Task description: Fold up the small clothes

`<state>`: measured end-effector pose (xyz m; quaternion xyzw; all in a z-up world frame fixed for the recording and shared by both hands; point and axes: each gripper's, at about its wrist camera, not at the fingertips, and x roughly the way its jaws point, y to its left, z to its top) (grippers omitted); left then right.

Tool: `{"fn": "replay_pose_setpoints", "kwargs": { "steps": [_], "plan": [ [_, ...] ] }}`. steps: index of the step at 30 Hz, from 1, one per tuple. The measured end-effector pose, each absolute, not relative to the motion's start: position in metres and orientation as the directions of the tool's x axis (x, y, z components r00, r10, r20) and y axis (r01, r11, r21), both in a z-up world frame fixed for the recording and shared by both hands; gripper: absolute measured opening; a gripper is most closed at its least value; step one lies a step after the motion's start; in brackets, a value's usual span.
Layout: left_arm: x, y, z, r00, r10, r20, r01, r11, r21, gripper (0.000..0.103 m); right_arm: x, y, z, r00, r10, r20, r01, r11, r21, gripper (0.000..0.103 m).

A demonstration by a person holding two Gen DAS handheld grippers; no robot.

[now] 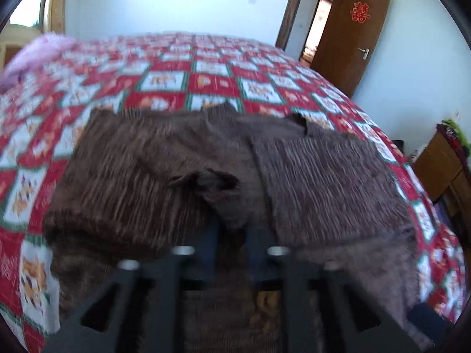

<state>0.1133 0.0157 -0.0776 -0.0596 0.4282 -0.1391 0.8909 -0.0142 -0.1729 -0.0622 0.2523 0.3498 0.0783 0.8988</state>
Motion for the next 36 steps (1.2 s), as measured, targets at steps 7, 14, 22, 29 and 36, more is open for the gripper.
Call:
{"fn": "replay_pose_setpoints", "kwargs": {
  "steps": [7, 14, 22, 29, 36],
  "plan": [
    [0.065, 0.075, -0.07, 0.683, -0.19, -0.705, 0.05, 0.976, -0.214, 0.079, 0.012, -0.187, -0.04, 0.747, 0.34, -0.571, 0.011, 0.853, 0.522, 0.065],
    [0.061, 0.095, -0.094, 0.695, -0.091, -0.713, -0.066, 0.98, -0.19, 0.079, 0.092, -0.135, -0.023, 0.698, 0.367, -0.615, -0.146, 0.913, 0.38, 0.065],
    [0.053, 0.092, -0.098, 0.724, -0.144, -0.674, -0.024, 0.972, -0.233, 0.093, 0.157, -0.054, -0.08, 0.566, 0.317, -0.761, -0.352, 0.928, 0.124, 0.065],
    [0.053, 0.09, -0.099, 0.729, -0.145, -0.669, -0.013, 0.974, -0.225, 0.097, 0.177, -0.037, -0.109, 0.54, 0.252, -0.803, -0.432, 0.902, -0.007, 0.042],
    [0.056, 0.091, -0.101, 0.727, -0.149, -0.67, -0.006, 0.975, -0.223, 0.099, 0.176, -0.108, -0.085, 0.586, 0.42, -0.693, -0.254, 0.907, 0.335, 0.007]
  ]
}}
